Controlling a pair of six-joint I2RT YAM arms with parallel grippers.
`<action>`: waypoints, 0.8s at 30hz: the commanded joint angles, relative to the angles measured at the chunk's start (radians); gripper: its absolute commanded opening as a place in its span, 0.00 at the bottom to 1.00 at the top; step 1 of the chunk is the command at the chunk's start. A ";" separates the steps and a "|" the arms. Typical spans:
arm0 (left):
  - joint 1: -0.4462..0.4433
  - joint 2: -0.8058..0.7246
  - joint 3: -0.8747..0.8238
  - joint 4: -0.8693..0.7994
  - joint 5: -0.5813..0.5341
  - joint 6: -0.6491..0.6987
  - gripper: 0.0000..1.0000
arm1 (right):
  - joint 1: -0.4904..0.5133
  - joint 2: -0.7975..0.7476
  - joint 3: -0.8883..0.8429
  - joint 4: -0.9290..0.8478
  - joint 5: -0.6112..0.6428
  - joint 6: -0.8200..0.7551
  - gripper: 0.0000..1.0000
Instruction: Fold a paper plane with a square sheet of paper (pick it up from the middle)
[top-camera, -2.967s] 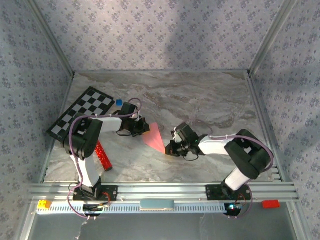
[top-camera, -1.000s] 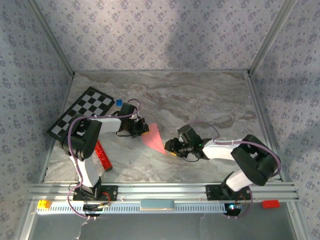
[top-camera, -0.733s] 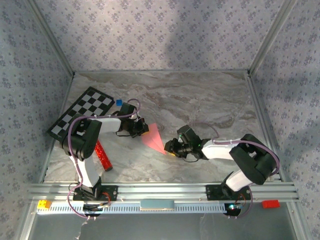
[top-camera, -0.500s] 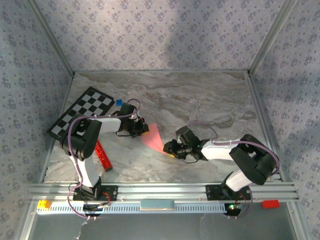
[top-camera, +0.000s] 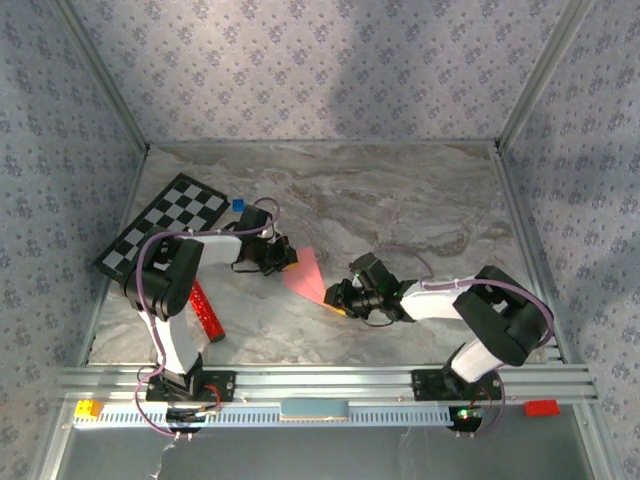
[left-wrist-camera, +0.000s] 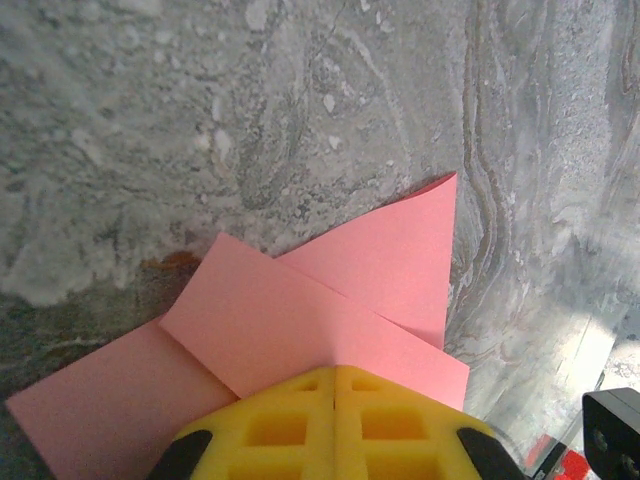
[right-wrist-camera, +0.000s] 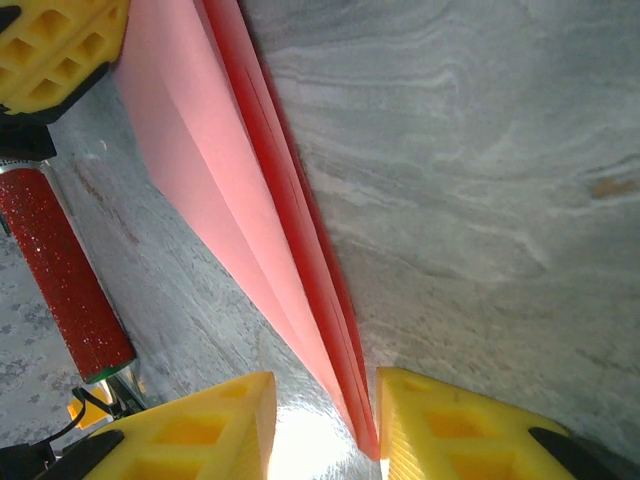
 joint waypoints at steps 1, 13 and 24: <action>0.001 0.031 -0.005 -0.059 -0.024 -0.008 0.02 | 0.000 0.007 -0.008 0.035 0.005 0.014 0.32; 0.000 0.026 -0.006 -0.061 -0.024 -0.008 0.02 | -0.042 0.019 -0.006 0.121 -0.016 -0.017 0.27; 0.001 0.017 -0.004 -0.066 -0.023 -0.013 0.02 | -0.052 0.059 -0.005 0.186 -0.061 -0.023 0.17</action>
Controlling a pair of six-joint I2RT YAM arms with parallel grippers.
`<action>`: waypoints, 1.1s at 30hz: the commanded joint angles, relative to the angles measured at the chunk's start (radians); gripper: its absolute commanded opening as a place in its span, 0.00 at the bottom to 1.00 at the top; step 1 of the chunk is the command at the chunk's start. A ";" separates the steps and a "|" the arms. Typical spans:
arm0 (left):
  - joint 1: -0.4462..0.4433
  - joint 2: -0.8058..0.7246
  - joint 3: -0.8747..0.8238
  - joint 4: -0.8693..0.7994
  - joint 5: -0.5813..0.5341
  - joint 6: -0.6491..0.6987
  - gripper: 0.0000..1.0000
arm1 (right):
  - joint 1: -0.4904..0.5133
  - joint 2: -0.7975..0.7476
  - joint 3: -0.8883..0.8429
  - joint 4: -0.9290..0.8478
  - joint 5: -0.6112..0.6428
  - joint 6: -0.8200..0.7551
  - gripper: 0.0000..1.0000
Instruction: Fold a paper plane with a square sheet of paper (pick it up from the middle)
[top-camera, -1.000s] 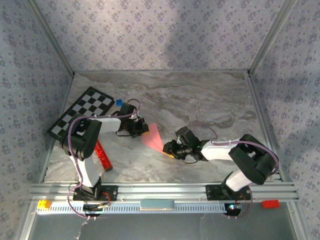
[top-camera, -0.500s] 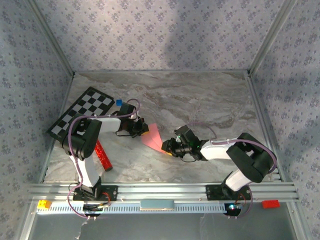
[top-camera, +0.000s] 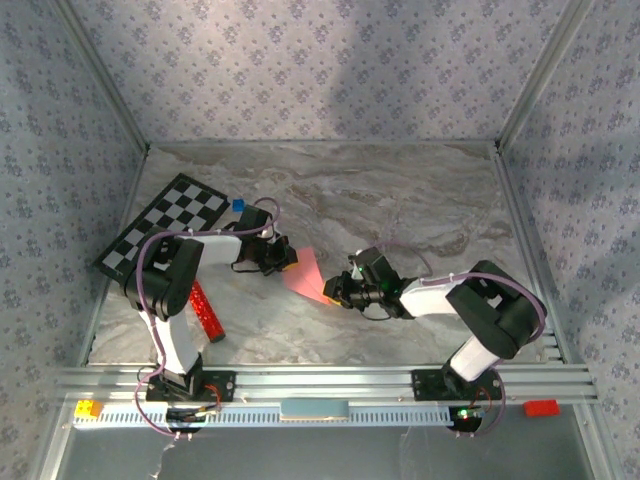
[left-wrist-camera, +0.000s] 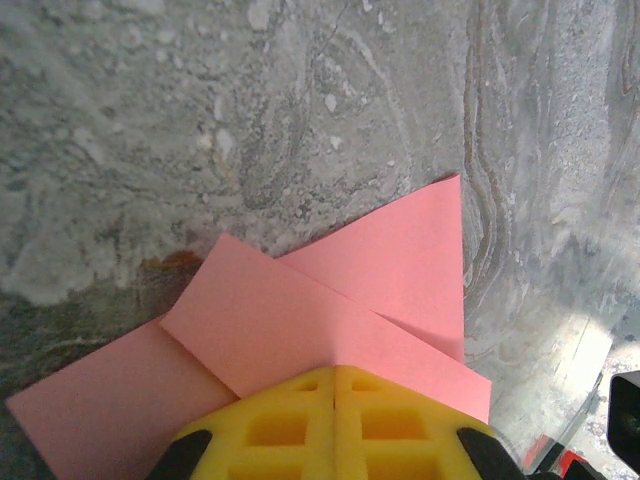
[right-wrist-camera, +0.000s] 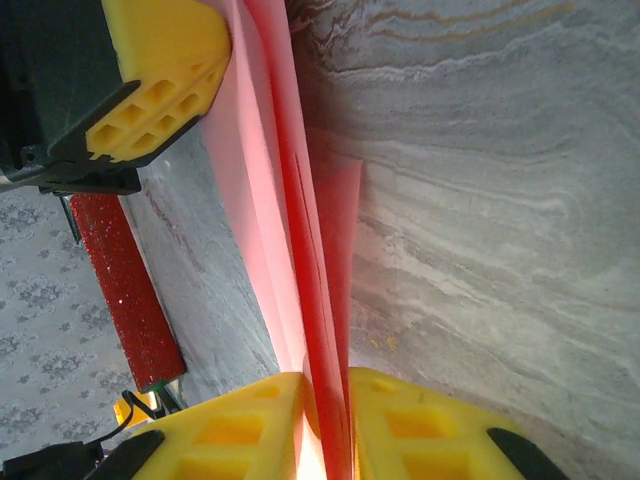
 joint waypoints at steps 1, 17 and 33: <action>0.000 0.016 -0.006 -0.065 -0.023 -0.006 0.02 | -0.007 0.013 -0.007 0.037 -0.013 -0.018 0.16; -0.043 -0.276 0.018 -0.105 -0.117 0.027 0.48 | -0.013 -0.277 0.090 -0.510 0.188 -0.339 0.02; -0.030 -0.692 -0.119 -0.241 -0.514 0.063 0.51 | 0.115 -0.229 0.591 -1.642 1.189 -0.477 0.00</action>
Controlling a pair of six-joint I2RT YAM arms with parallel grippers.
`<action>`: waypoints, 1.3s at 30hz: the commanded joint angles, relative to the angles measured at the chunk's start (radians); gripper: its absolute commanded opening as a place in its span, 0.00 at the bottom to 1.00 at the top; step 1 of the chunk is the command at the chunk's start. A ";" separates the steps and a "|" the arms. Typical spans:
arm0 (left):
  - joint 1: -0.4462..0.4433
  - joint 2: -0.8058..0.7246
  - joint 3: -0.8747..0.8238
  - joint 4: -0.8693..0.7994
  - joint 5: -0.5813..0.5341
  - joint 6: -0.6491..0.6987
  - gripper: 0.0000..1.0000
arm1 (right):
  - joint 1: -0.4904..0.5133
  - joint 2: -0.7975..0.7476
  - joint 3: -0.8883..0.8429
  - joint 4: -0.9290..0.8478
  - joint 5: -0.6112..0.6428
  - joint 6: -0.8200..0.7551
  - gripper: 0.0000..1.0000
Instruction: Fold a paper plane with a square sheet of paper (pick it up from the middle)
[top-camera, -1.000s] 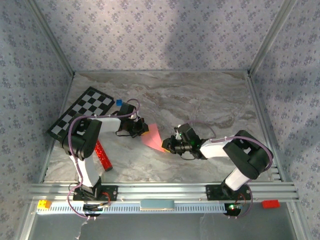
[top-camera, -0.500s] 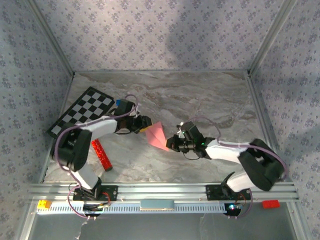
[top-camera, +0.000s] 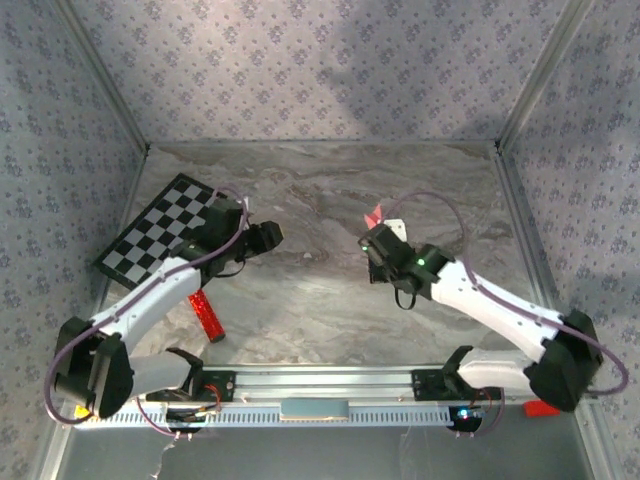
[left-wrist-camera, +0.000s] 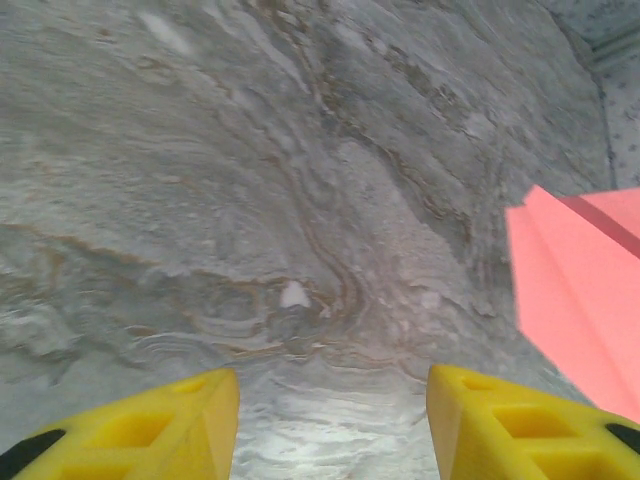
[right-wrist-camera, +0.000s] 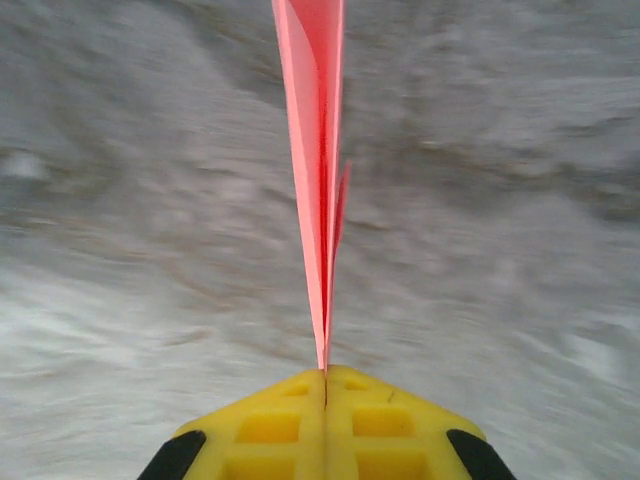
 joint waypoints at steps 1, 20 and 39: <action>0.019 -0.071 -0.029 -0.070 -0.111 0.005 0.51 | 0.067 0.144 0.131 -0.430 0.326 0.153 0.00; 0.214 -0.232 -0.123 -0.211 -0.107 -0.005 0.43 | 0.355 0.488 0.235 0.047 -0.019 -0.115 0.31; 0.139 0.087 -0.050 -0.015 0.257 0.006 0.21 | -0.120 0.122 -0.420 0.972 -0.712 0.253 0.15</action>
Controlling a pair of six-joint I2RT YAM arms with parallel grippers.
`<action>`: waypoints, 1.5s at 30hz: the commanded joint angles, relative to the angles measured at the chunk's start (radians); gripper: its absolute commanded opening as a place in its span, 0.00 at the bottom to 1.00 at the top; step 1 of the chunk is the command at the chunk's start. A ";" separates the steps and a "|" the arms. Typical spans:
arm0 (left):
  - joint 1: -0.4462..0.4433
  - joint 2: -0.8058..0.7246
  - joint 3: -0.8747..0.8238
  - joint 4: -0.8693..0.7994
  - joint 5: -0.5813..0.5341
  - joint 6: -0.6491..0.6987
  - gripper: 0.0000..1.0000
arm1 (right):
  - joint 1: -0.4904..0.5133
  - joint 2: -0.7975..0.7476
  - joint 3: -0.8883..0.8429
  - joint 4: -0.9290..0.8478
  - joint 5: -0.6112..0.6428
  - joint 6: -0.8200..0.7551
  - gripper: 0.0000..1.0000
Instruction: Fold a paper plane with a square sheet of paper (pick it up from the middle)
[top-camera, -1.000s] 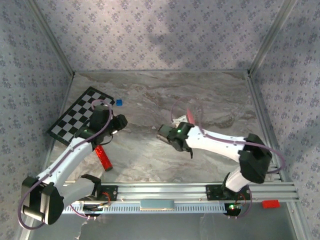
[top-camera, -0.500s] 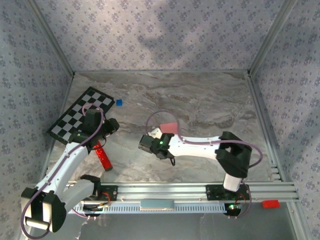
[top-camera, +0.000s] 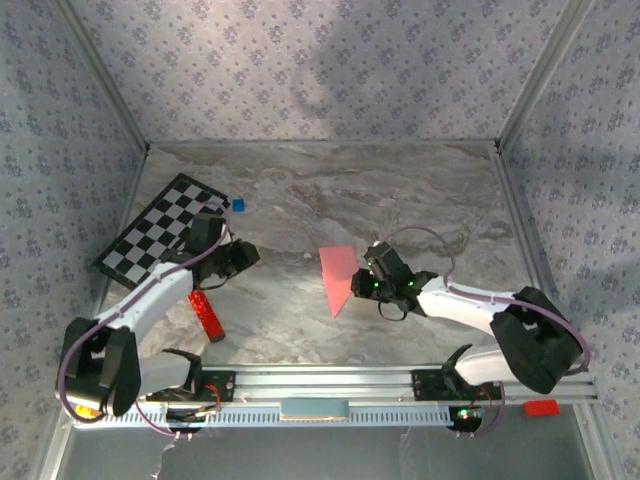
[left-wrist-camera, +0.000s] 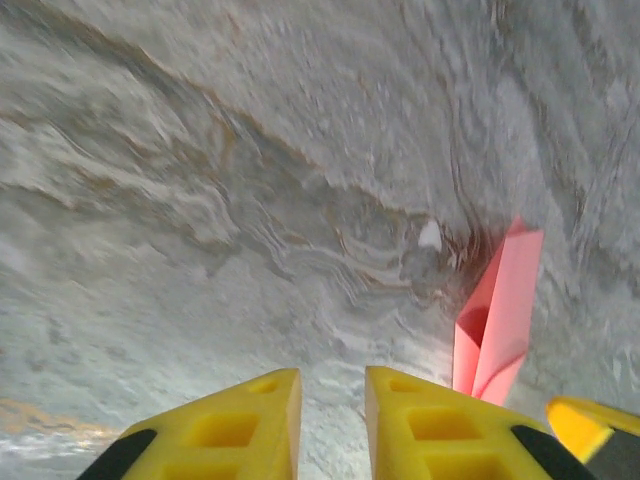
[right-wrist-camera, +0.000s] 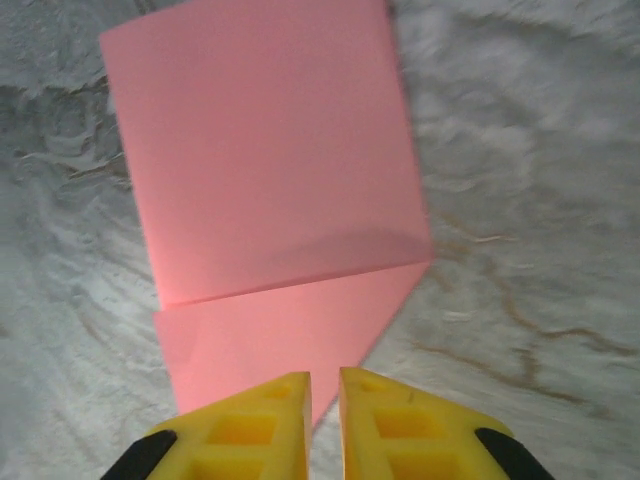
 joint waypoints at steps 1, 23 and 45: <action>-0.032 0.056 0.065 0.051 0.090 0.014 0.19 | -0.007 0.057 0.041 0.142 -0.156 0.049 0.14; -0.158 0.379 0.233 0.166 0.299 -0.079 0.08 | 0.128 0.352 0.098 0.274 -0.146 0.271 0.05; -0.217 0.648 0.250 0.140 0.268 -0.057 0.01 | 0.015 0.114 0.032 0.156 -0.166 0.219 0.26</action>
